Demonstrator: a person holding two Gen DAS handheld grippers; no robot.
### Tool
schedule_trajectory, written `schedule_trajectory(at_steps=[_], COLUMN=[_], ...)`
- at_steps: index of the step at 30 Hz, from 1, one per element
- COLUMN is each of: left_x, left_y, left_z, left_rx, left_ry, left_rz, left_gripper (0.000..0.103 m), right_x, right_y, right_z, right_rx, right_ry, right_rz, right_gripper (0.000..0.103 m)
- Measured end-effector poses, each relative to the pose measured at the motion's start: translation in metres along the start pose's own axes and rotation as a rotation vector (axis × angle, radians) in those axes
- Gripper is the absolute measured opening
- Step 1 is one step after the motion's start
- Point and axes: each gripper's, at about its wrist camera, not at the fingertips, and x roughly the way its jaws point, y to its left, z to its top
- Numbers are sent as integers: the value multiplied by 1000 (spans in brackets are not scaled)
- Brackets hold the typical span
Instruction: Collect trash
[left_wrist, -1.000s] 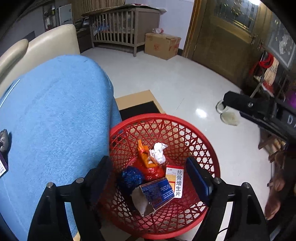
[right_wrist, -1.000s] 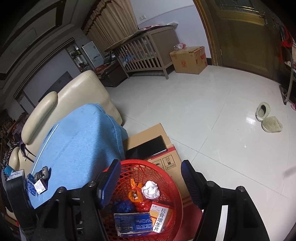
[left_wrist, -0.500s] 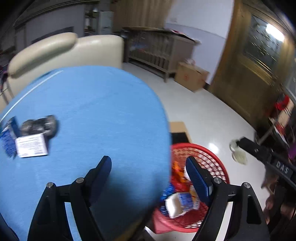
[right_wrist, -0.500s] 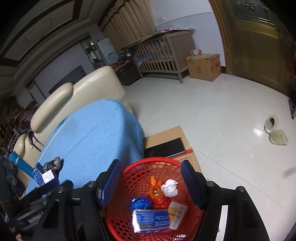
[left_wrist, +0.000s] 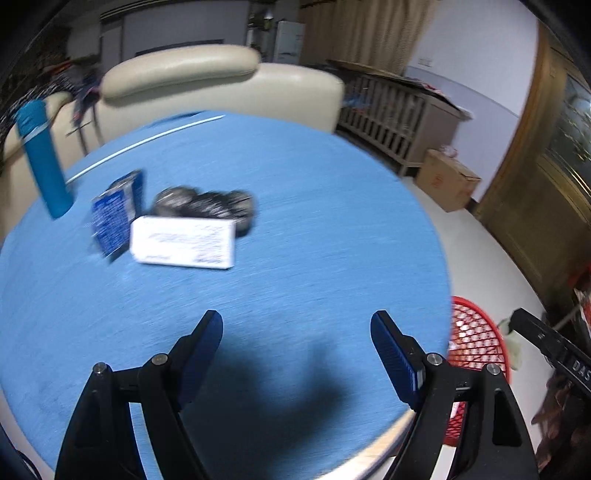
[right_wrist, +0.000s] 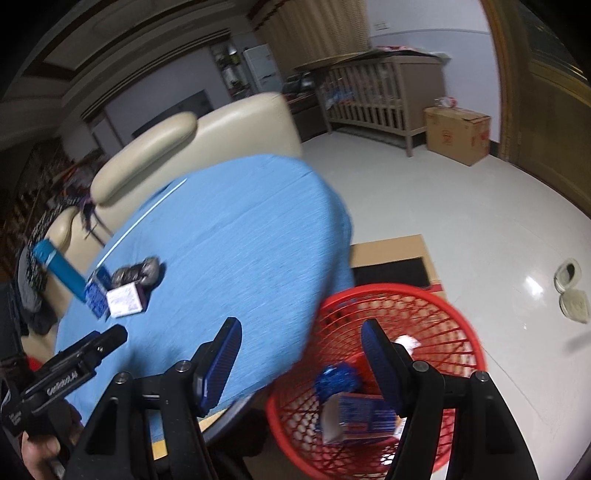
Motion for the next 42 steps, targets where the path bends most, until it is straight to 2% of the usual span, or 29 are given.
schedule_trajectory(at_steps=[9,14,19,28,31,33,38,40,42], left_x=[-12,-19,-24,-27,-24,-23,-20,-18,-15], left_y=[68,112,155,200,208,212,220,222,223], left_z=[-11,-18,-25,-32,-34,-35,-35,-35,-36], left_rx=[-98,-142,-215,-298,-314,-320,-339,-339,-348], left_ry=[-25,-39,-38,-30,-25,-21,-19,-20,-17], left_rz=[123,216,257,281,283,285,287,295,291], left_gripper=[83,83,83,83,83,83,83,83,83], right_x=[35,64,102,154,175,186,177,160,151], right_y=[61,107,170,276,289,291,287,277,269], right_z=[-9,-12,-11,16,22,18,-21,-31,-28], right_rx=[-133,-227,-340,-513,-533,-529,-586,-564,-535], right_ry=[99,162,221,196,194,227,364,362,337], right_rz=[52,100,177,265,236,226,332,380,380], right_gripper=[71,71,71,71,71,71,71,71,71])
